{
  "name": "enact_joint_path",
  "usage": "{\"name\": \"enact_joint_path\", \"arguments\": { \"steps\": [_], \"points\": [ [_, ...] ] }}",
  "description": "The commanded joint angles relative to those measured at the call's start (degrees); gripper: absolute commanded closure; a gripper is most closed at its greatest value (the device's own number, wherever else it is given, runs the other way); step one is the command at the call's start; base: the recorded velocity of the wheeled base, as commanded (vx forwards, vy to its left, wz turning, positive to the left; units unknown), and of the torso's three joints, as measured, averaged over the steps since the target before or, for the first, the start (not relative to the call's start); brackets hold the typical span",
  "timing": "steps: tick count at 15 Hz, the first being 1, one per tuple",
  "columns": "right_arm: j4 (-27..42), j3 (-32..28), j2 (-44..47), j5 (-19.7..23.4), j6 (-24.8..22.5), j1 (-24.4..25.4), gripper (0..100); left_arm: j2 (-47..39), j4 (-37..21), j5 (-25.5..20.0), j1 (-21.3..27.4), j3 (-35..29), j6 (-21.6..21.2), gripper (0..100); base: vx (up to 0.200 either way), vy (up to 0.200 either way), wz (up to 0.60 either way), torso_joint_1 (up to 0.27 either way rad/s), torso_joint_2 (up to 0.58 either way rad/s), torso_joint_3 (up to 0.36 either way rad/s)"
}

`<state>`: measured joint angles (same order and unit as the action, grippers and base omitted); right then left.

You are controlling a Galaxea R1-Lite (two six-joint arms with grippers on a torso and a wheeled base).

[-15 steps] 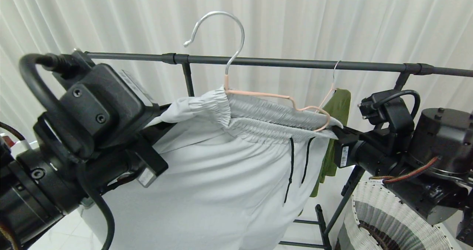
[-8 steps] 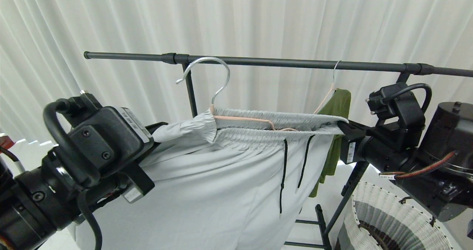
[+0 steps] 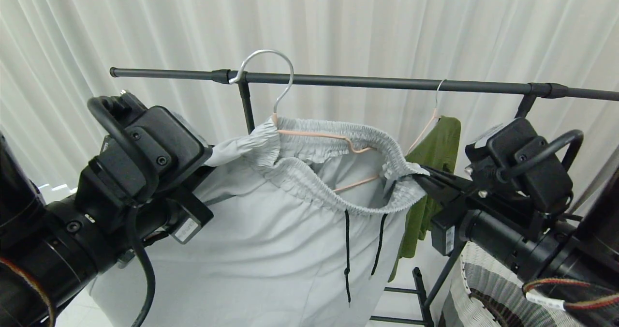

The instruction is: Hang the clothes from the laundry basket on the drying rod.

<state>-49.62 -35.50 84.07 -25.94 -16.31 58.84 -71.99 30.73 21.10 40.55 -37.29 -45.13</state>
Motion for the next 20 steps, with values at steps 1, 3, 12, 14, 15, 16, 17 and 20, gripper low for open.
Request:
{"name": "enact_joint_path", "arguments": {
  "steps": [1, 3, 12, 14, 15, 16, 17, 20],
  "points": [
    [-0.04, 0.08, 0.75, 0.1, -0.65, 4.09, 100, -0.52, 0.03, 0.08, 0.06, -0.24, 0.04, 100, 0.0, 0.0, 0.0, 0.0, 0.0, 0.0],
    [-0.04, 0.08, 1.89, 0.1, -0.65, 5.76, 100, -0.26, 0.64, -0.01, 0.15, -0.24, 0.04, 100, 0.0, 0.0, 0.0, 0.0, 0.0, 0.0],
    [0.13, 1.13, 0.05, -1.04, -5.13, 4.88, 0, -0.35, 2.4, -0.18, 2.08, 0.55, 0.04, 100, 0.0, 0.0, 0.0, 0.0, 0.0, 0.0],
    [0.13, 0.17, -0.04, -1.04, -7.95, 3.12, 0, -0.35, 2.49, -0.36, 2.34, 0.99, 0.04, 100, 0.0, 0.0, 0.0, 0.0, 0.0, 0.0],
    [0.22, -1.15, 0.4, -0.95, -8.21, 2.59, 0, -0.26, 2.49, -0.36, 3.49, 1.34, 0.04, 100, 0.0, 0.0, 0.0, 0.0, 0.0, 0.0],
    [1.45, -2.91, 1.36, -0.87, -8.3, 2.59, 0, -0.35, 2.49, -0.45, 5.16, 1.34, 0.13, 100, 0.0, 0.0, 0.0, 0.0, 0.0, 0.0],
    [3.82, -4.93, 1.89, -0.43, -8.47, 2.59, 0, -0.44, 2.49, -0.45, 6.39, 1.43, 0.13, 100, 0.0, 0.0, 0.0, 0.0, 0.0, 0.0],
    [8.92, -11.0, 4.62, 2.91, -9.53, 1.54, 0, -0.79, 2.49, -0.45, 9.99, 1.43, 0.13, 100, 0.0, 0.0, 0.0, 0.0, 0.0, 0.0]
  ]
}}
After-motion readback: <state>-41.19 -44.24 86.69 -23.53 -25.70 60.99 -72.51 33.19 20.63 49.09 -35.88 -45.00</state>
